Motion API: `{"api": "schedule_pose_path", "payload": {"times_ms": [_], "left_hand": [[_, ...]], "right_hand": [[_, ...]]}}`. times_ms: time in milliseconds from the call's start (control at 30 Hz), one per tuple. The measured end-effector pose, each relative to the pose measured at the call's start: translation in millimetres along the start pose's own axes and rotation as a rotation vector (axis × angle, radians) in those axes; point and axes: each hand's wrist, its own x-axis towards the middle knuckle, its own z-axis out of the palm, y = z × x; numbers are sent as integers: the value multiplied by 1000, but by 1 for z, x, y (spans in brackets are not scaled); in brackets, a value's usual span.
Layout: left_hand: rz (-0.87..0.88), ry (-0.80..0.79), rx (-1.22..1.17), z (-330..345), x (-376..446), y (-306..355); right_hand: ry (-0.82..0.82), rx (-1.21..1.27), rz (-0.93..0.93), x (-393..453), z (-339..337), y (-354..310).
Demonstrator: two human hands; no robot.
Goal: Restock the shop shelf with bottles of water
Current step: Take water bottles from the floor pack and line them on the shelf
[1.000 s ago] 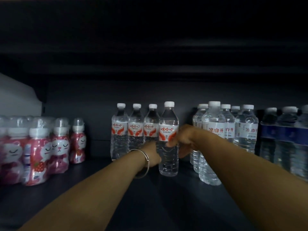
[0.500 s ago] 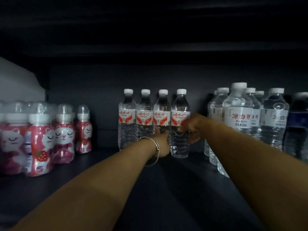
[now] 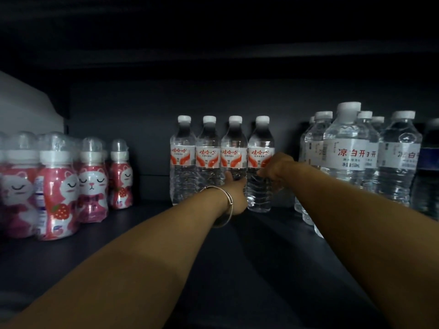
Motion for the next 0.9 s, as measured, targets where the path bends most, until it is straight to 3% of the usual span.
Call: {"api": "schedule_pose_path", "payload": {"times_ms": [400,600,900], "left_hand": [[-27,-34,130,-8,-4,1],[109,-23,230,-23,-40,28],[110,195,149,9,-139,84]], "right_hand": [[-14,-281,-95,-32,-4,-5],[-2,-553,-289,-95,-12,-1],[49,-689,-355,-221,-68,38]]}}
